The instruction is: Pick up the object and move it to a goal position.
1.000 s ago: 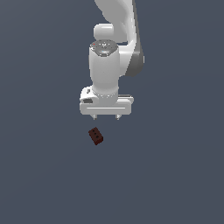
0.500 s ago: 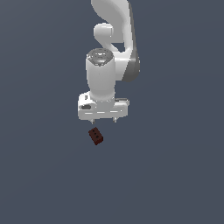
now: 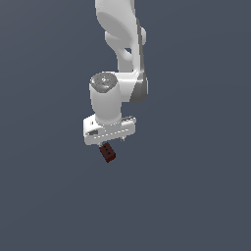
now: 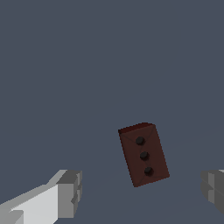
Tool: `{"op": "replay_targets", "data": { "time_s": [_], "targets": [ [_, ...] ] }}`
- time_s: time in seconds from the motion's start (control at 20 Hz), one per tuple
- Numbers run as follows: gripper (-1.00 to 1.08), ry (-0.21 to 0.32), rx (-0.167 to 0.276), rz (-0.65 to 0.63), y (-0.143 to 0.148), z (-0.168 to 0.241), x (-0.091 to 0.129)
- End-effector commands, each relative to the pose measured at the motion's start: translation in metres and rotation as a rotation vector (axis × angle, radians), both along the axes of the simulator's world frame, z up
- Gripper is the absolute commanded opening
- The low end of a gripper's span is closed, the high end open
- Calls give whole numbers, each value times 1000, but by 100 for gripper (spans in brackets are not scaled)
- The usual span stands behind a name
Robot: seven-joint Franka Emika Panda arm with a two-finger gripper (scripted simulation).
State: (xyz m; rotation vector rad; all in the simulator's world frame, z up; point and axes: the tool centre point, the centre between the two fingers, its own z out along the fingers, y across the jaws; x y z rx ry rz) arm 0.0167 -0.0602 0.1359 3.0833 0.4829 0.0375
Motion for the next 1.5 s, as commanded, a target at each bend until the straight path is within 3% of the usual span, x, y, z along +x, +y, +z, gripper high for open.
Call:
{"op": "replay_targets", "data": {
  "time_s": [0.0, 0.65, 1.15, 1.45],
  "targets": [
    [100, 7, 1, 58, -7, -13, 0],
    [100, 27, 11, 245, -27, -54, -3],
    [100, 29, 13, 262, -30, -62, -3],
    [100, 29, 13, 265, -29, -89, -4]
  ]
}}
